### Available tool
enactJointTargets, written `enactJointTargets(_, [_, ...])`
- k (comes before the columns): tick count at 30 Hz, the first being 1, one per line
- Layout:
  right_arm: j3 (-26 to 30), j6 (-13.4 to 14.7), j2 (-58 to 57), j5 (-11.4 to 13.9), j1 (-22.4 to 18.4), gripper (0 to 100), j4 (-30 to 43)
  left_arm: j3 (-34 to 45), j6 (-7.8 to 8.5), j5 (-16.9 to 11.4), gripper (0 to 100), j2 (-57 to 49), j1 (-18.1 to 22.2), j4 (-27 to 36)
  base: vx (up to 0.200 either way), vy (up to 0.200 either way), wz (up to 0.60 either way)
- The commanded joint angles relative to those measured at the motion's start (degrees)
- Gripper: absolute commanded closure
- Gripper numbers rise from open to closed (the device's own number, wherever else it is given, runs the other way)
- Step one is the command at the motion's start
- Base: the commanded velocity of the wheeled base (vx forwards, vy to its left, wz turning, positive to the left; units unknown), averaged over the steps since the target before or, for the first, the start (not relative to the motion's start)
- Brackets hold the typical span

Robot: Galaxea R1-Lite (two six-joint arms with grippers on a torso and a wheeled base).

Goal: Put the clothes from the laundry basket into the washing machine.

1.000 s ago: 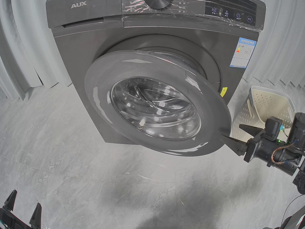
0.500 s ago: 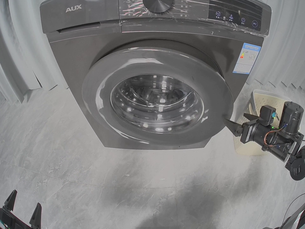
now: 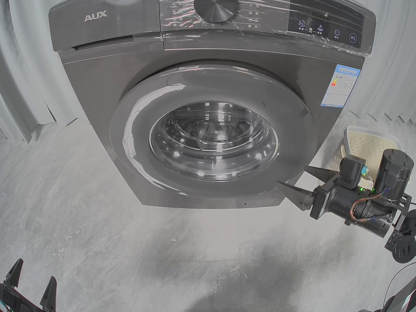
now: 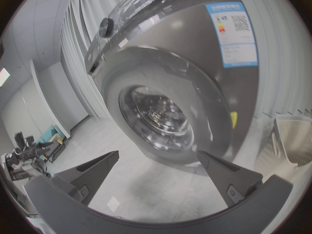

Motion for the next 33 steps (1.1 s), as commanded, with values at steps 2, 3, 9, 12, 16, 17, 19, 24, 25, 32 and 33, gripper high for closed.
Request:
enactJointTargets(2, [-8.2, 1.3, 3.3, 0.1, 1.1, 0, -0.7, 1.0, 0.09, 0.0, 0, -0.7, -0.1, 0.0, 0.200, 0.000, 0.00])
enactJointTargets(3, [-9.2, 1.3, 3.7, 0.1, 1.1, 0, -0.8, 1.0, 0.09, 0.0, 0, -0.7, -0.1, 0.0, 0.000, 0.000, 0.00])
enactJointTargets(9, [-11.8, 1.2, 3.9, -0.2, 0.8, 0, -0.9, 1.0, 0.09, 0.0, 0, -0.7, -0.1, 0.0, 0.000, 0.000, 0.00])
enactJointTargets(12, [-11.8, 0.9, 3.5, -0.4, 0.7, 0, -1.2, 1.0, 0.00, 0.0, 0, -0.7, -0.1, 0.0, 0.000, 0.000, 0.00])
enactJointTargets(16, [-11.9, 0.6, 3.4, -2.4, 0.8, 0, -1.2, 1.0, 0.09, 0.0, 0, -0.7, -0.2, 0.0, 0.000, 0.000, 0.00])
enactJointTargets(17, [-11.9, 0.5, 3.4, -2.6, 0.8, 0, -1.3, 1.0, 0.09, 0.0, 0, -0.7, -0.2, 0.0, 0.000, 0.000, 0.00])
enactJointTargets(19, [-11.7, -0.1, 3.4, -2.9, 0.8, 0, -1.4, 1.0, 0.09, 0.0, 0, -0.7, -0.2, 0.0, 0.000, 0.000, 0.00])
enactJointTargets(24, [-11.5, -1.8, 3.6, -4.8, 0.6, 0, -2.7, 1.0, 0.00, 0.0, 0, -0.7, -0.1, 0.0, 0.000, 0.000, 0.00])
enactJointTargets(25, [-11.1, -1.9, 3.6, -4.8, 0.6, 0, -2.7, 1.0, 0.00, 0.0, 0, -0.7, -0.1, 0.0, 0.000, 0.000, 0.00])
enactJointTargets(32, [-7.5, -2.1, 2.2, -4.9, 0.8, 0, -2.7, 1.0, 0.00, 0.0, 0, -0.7, -0.2, 0.0, 0.000, 0.000, 0.00])
enactJointTargets(33, [-6.1, -2.2, 1.0, -4.8, 1.2, 0, -2.7, 1.0, 0.00, 0.0, 0, -0.7, -0.1, 0.0, 0.000, 0.000, 0.00])
